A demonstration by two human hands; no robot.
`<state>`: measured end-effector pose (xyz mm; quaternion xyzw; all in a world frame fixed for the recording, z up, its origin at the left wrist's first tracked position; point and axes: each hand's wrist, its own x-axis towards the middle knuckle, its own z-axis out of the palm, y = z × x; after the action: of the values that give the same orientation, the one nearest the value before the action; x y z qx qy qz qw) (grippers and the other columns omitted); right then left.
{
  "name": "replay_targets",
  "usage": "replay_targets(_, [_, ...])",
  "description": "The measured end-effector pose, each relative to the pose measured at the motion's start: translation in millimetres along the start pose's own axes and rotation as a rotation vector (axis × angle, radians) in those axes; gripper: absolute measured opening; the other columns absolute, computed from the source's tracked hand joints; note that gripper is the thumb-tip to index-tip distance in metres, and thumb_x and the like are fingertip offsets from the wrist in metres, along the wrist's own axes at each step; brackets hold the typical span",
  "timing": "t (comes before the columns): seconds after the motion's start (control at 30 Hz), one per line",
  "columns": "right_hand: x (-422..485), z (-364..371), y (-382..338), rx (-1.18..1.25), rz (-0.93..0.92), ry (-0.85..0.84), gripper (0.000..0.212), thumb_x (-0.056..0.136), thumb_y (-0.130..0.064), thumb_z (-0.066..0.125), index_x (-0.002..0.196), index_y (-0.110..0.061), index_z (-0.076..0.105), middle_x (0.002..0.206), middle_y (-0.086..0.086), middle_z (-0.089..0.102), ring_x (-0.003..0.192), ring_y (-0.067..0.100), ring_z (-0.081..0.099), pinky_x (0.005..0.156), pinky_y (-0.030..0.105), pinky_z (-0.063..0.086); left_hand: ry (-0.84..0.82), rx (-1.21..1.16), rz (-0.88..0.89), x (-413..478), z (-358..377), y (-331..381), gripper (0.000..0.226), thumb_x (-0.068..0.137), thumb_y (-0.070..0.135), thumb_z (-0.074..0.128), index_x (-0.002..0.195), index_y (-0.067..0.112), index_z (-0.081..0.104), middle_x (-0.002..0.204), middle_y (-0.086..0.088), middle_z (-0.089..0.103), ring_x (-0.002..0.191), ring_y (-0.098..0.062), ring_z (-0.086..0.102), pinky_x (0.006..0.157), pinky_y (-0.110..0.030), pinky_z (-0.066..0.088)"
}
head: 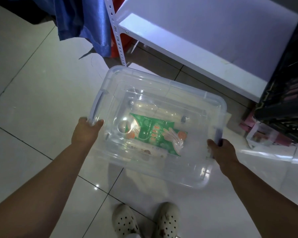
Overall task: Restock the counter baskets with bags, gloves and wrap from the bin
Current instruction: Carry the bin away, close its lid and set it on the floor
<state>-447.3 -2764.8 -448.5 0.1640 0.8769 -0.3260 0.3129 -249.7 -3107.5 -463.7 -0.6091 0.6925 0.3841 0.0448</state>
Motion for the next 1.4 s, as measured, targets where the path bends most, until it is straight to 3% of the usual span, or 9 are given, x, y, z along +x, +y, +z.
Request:
replay_targets(0.17, [-31, -24, 0, 0.04, 0.023, -0.098, 0.031, 0.084, -0.015, 0.067, 0.104, 0.007, 0.058, 0.102, 0.027, 0.063, 0.086, 0.037, 0.061, 0.067, 0.04, 0.049, -0.044, -0.207, -0.183, -33, -25, -2, 0.049, 0.084, 0.029, 0.066, 0.12, -0.001, 0.052, 0.118, -0.02, 0.056, 0.094, -0.029, 0.053, 0.08, -0.038, 0.043])
replay_targets(0.47, [-122, -115, -19, 0.235, 0.122, -0.107, 0.015, 0.08, -0.014, 0.071, 0.08, -0.002, 0.062, 0.087, 0.028, 0.068, 0.076, 0.037, 0.062, 0.082, 0.056, 0.05, 0.048, -0.231, -0.004, -97, -116, 114, 0.027, 0.081, 0.029, 0.066, 0.098, 0.011, 0.057, 0.091, -0.01, 0.057, 0.082, -0.026, 0.054, 0.073, -0.034, 0.042])
replay_targets(0.63, [-160, -150, -57, 0.327, 0.084, -0.054, 0.015, 0.079, -0.016, 0.073, 0.075, -0.006, 0.063, 0.076, 0.02, 0.07, 0.073, 0.036, 0.063, 0.072, 0.051, 0.051, 0.025, -0.18, 0.132, -99, -158, 181, 0.027, 0.071, 0.04, 0.067, 0.082, 0.018, 0.055, 0.079, -0.005, 0.058, 0.07, -0.026, 0.054, 0.066, -0.032, 0.041])
replay_targets(0.8, [-172, -164, -95, 0.438, 0.097, 0.004, 0.021, 0.081, -0.02, 0.07, 0.081, 0.0, 0.064, 0.086, 0.032, 0.066, 0.073, 0.035, 0.06, 0.066, 0.045, 0.047, -0.036, -0.059, 0.229, -74, -168, 254, 0.027, 0.075, 0.041, 0.062, 0.087, 0.018, 0.056, 0.087, -0.01, 0.062, 0.076, -0.032, 0.058, 0.07, -0.037, 0.048])
replay_targets(0.9, [-173, -159, -112, 0.547, 0.135, 0.029, 0.02, 0.085, -0.019, 0.066, 0.09, 0.001, 0.064, 0.088, 0.024, 0.064, 0.078, 0.034, 0.06, 0.068, 0.04, 0.047, -0.06, 0.023, 0.292, -51, -167, 293, 0.037, 0.075, 0.037, 0.06, 0.102, 0.011, 0.06, 0.097, -0.016, 0.064, 0.089, -0.038, 0.06, 0.083, -0.045, 0.051])
replay_targets(1.07, [-179, -134, -135, 0.718, 0.224, 0.175, 0.014, 0.086, -0.014, 0.063, 0.074, -0.007, 0.059, 0.08, 0.019, 0.055, 0.074, 0.03, 0.052, 0.063, 0.038, 0.042, -0.159, 0.072, 0.451, -23, -164, 334, 0.038, 0.079, 0.023, 0.062, 0.114, 0.01, 0.056, 0.108, -0.017, 0.064, 0.097, -0.035, 0.059, 0.088, -0.043, 0.049])
replay_targets(1.2, [-189, -113, -155, 0.892, 0.279, 0.257, 0.012, 0.083, -0.01, 0.065, 0.073, -0.01, 0.059, 0.072, 0.009, 0.058, 0.065, 0.023, 0.056, 0.056, 0.032, 0.044, -0.06, 0.073, 0.55, -24, -165, 344, 0.042, 0.073, 0.017, 0.068, 0.111, 0.007, 0.055, 0.107, -0.019, 0.061, 0.103, -0.039, 0.054, 0.087, -0.043, 0.047])
replay_targets(1.27, [-192, -103, -169, 0.954, 0.301, 0.315, 0.017, 0.083, -0.009, 0.065, 0.068, -0.011, 0.058, 0.067, 0.006, 0.056, 0.06, 0.02, 0.055, 0.054, 0.03, 0.043, -0.024, 0.016, 0.534, -36, -164, 336, 0.049, 0.066, 0.014, 0.074, 0.109, 0.002, 0.053, 0.107, -0.021, 0.06, 0.1, -0.039, 0.056, 0.085, -0.041, 0.049])
replay_targets(1.4, [-198, -88, -201, 1.014, 0.369, 0.359, 0.024, 0.083, -0.014, 0.066, 0.064, -0.007, 0.054, 0.059, 0.005, 0.049, 0.037, 0.007, 0.052, 0.037, 0.015, 0.041, -0.27, -0.182, 0.34, -87, -151, 300, 0.069, 0.072, 0.011, 0.076, 0.128, -0.003, 0.037, 0.129, -0.022, 0.047, 0.114, -0.03, 0.051, 0.097, -0.031, 0.042])
